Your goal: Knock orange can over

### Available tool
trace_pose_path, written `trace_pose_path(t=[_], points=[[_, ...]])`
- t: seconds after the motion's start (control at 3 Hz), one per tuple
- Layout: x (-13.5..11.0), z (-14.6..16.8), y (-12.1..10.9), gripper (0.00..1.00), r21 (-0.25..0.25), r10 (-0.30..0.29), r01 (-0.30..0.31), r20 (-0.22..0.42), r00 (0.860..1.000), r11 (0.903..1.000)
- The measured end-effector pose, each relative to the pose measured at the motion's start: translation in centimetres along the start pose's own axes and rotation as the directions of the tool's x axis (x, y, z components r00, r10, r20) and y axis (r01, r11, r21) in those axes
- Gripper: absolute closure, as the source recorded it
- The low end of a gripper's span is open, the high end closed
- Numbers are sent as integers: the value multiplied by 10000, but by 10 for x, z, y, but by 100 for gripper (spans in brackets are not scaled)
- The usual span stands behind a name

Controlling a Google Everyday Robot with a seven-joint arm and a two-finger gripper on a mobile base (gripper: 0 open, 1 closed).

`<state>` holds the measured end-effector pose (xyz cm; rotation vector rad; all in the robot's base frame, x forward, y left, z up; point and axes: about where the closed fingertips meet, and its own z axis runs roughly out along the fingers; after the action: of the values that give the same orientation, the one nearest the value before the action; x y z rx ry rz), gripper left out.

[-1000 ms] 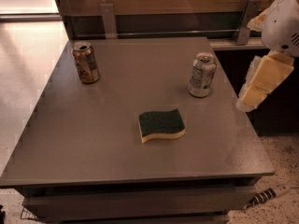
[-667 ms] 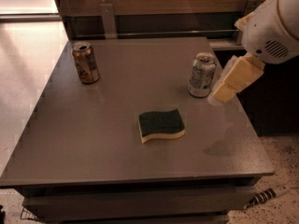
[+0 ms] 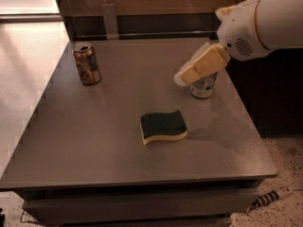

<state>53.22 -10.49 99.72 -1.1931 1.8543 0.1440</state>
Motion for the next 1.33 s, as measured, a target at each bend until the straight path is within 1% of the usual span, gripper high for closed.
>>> trace_pose_path(t=[0.33, 0.67, 1.0, 1.33], points=[[-29, 14, -7, 0, 115, -118, 106, 1153, 9933, 9999], [-29, 14, -7, 0, 115, -118, 106, 1153, 9933, 9999], [-35, 38, -1, 0, -196, -3, 29, 1278, 9918, 9998], [-38, 102, 21, 0, -863, 517, -399, 1393, 9889, 9955]])
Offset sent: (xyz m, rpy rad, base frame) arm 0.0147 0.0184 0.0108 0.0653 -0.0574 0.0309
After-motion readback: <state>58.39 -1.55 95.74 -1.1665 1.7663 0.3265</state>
